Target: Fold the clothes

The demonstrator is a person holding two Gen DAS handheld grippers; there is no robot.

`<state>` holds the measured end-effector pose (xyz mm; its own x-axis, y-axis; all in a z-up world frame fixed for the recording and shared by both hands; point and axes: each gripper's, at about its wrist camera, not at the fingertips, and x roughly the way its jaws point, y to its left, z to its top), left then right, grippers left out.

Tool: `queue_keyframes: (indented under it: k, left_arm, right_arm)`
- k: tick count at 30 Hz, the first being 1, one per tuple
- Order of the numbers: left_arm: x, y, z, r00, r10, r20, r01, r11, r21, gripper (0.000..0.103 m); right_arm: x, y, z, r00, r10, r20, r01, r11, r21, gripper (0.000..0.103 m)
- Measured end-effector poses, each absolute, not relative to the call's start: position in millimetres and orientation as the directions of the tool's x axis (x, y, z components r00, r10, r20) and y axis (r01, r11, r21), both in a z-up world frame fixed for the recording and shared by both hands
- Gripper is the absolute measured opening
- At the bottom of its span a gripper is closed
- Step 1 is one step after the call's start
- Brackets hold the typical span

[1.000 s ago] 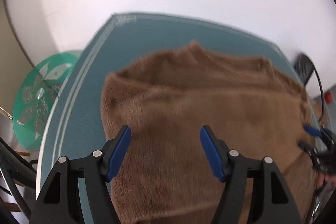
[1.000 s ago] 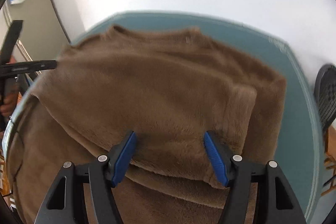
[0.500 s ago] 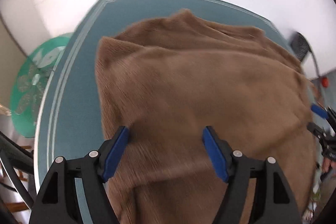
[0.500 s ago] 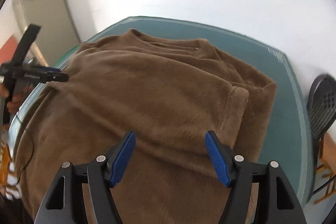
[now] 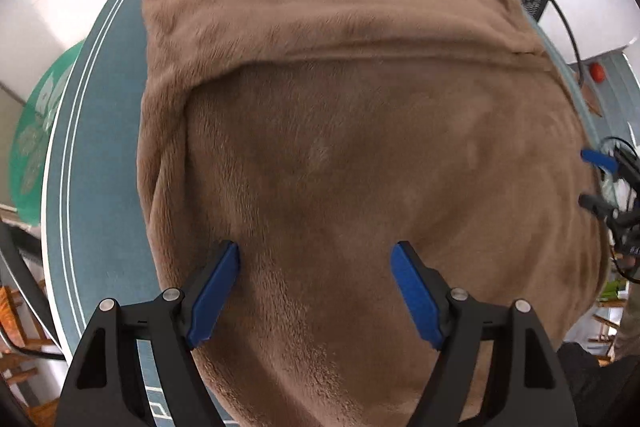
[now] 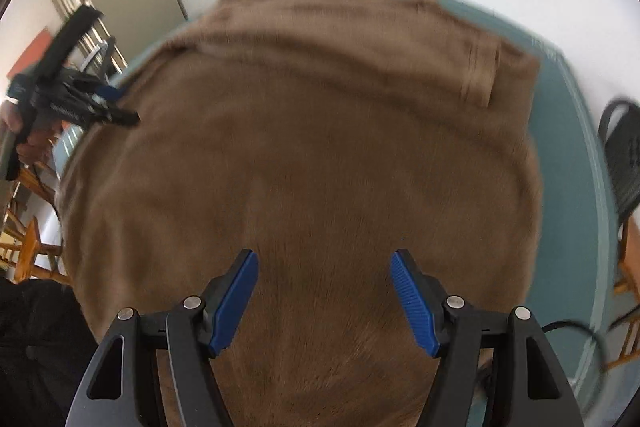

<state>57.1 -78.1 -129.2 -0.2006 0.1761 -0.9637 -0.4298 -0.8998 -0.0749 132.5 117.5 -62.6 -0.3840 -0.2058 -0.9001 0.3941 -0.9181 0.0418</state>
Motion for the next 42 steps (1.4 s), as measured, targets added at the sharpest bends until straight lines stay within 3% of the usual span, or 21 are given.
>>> queue_keyframes:
  k: [7,14,25,31,42]
  left_arm:
    - [78.6,-60.8,-130.0,-0.34,0.114,-0.933,-0.414,-0.909,0.04,0.085]
    - [123.0,-53.5,-116.4,-0.497,0.081,-0.864,-0.424,-0.892,0.16,0.085]
    - [205.1,-59.8,-78.0,-0.619,0.132,-0.774,-0.525,-0.803,0.283,0.085]
    - [226.4,-38.7,-73.2,-0.631,0.175,-0.756,-0.561,-0.776,0.289,0.085]
    - [242.3,-55.3,-62.6,-0.662,0.171,-0.729,-0.506,-0.82,0.268,0.085]
  right_arm:
    - [146.6,113.9,-67.7,-0.455,-0.167,-0.875,0.356,-0.934,-0.007,0.073]
    - [202.7,145.9,-8.5,-0.726,-0.084,-0.683,0.244,-0.96,-0.141,0.073]
    - [324.0,246.0,56.3,-0.877,0.13,-0.463,-0.068,-0.987,-0.148,0.073]
    - [377.3,253.1,69.4,-0.895,0.264,-0.361,-0.181,-0.952,-0.248,0.073]
    - [407.6,276.0,71.2,-0.9,0.317,-0.299,-0.297,-0.948,-0.112,0.073]
